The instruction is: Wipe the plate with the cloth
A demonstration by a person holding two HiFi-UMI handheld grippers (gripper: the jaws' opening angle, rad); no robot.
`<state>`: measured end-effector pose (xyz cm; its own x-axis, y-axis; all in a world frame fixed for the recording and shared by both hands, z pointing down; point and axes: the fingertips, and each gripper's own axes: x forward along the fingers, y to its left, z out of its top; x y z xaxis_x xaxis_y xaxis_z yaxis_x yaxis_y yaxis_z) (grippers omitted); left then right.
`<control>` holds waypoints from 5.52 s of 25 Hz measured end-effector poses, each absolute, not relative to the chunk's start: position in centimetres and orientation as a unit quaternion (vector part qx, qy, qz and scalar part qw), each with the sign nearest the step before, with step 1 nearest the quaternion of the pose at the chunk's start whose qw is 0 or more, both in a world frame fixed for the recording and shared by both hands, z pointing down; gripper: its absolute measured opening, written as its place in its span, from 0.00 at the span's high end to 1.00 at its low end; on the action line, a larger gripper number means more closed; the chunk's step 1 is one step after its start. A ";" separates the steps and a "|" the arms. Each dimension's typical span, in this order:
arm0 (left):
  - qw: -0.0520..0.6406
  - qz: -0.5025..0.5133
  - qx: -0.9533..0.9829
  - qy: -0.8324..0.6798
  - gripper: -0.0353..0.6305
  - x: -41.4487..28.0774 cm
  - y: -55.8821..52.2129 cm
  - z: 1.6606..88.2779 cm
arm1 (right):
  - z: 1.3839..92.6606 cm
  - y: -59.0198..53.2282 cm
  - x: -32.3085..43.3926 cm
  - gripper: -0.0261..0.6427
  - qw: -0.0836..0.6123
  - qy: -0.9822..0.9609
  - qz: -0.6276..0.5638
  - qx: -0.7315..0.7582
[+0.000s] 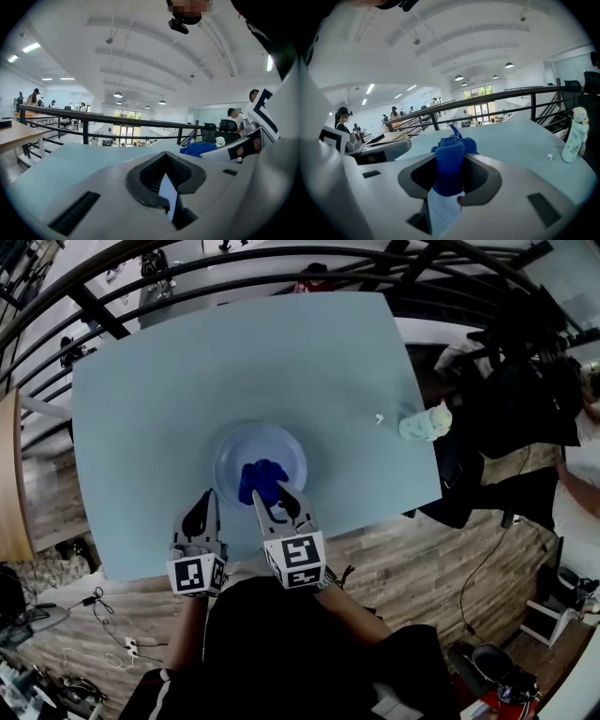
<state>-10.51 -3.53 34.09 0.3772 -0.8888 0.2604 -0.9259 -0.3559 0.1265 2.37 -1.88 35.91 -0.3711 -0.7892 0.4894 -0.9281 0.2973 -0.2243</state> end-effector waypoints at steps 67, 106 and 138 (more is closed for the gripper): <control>0.176 0.116 0.793 -0.571 0.95 -8.0 -9.7 42.7 | 53.8 -11.8 0.6 0.78 0.265 -0.770 0.324 0.480; 0.161 0.116 0.824 -0.530 0.94 -6.3 -7.2 41.9 | 52.4 -8.5 6.9 0.78 0.270 -0.703 0.337 0.565; 0.175 0.116 0.766 -0.608 0.94 -13.6 -4.2 42.1 | 54.1 -7.4 -5.2 0.78 0.309 -0.772 0.333 0.445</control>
